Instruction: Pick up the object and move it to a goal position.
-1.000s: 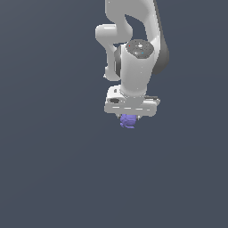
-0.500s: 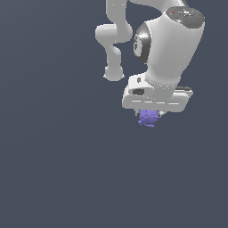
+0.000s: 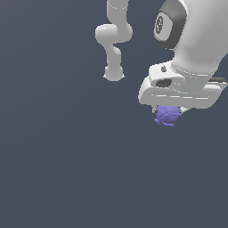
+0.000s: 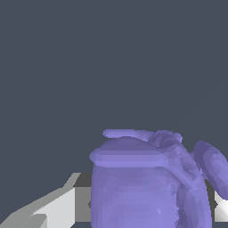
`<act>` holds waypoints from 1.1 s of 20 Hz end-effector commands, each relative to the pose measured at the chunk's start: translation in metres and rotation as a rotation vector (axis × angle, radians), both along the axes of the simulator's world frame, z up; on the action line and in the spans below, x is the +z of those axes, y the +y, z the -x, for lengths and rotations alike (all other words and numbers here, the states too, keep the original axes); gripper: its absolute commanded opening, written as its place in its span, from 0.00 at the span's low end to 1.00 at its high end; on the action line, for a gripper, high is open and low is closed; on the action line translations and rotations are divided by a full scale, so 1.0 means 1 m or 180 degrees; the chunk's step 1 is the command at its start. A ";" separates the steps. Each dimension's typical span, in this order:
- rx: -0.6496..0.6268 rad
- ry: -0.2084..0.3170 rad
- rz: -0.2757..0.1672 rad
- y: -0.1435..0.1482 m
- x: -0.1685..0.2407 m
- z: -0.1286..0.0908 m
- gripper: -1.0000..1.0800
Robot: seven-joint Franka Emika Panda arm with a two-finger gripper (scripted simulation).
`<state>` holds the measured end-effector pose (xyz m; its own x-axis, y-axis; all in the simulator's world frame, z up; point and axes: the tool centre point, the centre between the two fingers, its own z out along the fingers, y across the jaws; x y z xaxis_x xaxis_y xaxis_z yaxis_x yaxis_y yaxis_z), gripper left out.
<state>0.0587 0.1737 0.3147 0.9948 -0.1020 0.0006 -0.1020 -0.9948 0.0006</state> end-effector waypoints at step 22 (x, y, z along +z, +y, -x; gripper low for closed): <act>0.0001 0.0002 -0.0002 0.048 0.049 -0.030 0.00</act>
<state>0.0879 0.2206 0.3627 0.9948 -0.1015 -0.0002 -0.1015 -0.9948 0.0000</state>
